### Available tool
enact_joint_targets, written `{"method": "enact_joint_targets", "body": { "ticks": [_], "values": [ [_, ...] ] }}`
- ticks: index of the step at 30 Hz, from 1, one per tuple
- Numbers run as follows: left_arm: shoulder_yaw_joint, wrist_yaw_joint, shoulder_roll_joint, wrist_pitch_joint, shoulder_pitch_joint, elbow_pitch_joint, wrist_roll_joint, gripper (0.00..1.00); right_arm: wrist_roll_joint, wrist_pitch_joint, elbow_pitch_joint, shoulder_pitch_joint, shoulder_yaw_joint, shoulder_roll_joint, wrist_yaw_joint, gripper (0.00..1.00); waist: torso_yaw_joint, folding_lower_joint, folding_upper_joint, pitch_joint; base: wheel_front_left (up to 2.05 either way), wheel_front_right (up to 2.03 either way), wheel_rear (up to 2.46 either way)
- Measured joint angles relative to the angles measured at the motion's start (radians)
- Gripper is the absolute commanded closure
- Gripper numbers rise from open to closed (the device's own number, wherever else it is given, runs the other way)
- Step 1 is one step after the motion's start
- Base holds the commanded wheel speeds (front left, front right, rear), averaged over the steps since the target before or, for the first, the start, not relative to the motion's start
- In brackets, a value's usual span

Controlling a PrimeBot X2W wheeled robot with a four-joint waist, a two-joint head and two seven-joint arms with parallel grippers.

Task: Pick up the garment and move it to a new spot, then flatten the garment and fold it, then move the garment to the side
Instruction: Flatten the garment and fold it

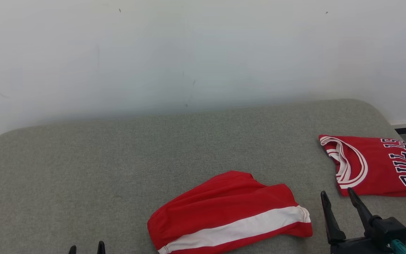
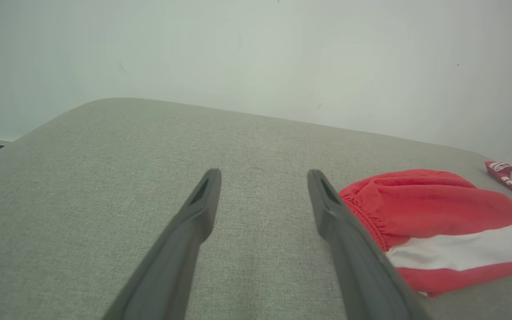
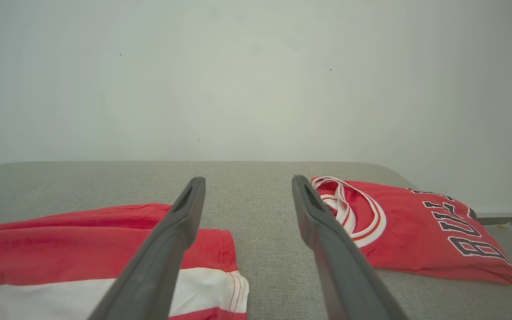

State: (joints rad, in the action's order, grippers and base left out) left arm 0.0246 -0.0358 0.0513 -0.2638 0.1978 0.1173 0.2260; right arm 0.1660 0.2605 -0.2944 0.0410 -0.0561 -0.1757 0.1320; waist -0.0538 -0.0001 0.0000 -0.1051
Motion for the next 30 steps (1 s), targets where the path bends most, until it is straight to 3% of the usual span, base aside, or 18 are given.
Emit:
{"method": "enact_joint_targets", "body": {
  "ticks": [17,25,30],
  "values": [
    [-0.004,-0.017,0.000,0.000,-0.005,0.020,0.007,0.00,0.044,-0.009,-0.025,0.005,-0.007,-0.001,0.000,0.00,-0.006,0.0000,0.0001,0.023,0.00,0.00,0.00],
    [-0.138,-0.072,-0.001,0.000,-0.015,0.120,-0.006,0.00,0.141,-0.233,-0.110,0.083,-0.058,-0.030,0.000,0.00,-0.009,0.0001,0.0002,0.062,0.00,0.00,0.00],
    [-0.208,-0.087,0.000,0.000,-0.085,0.212,-0.005,0.00,0.170,-0.301,-0.152,0.131,-0.097,-0.060,0.000,0.00,-0.006,0.0002,0.0002,0.091,0.00,0.00,0.00]
  ]
}}
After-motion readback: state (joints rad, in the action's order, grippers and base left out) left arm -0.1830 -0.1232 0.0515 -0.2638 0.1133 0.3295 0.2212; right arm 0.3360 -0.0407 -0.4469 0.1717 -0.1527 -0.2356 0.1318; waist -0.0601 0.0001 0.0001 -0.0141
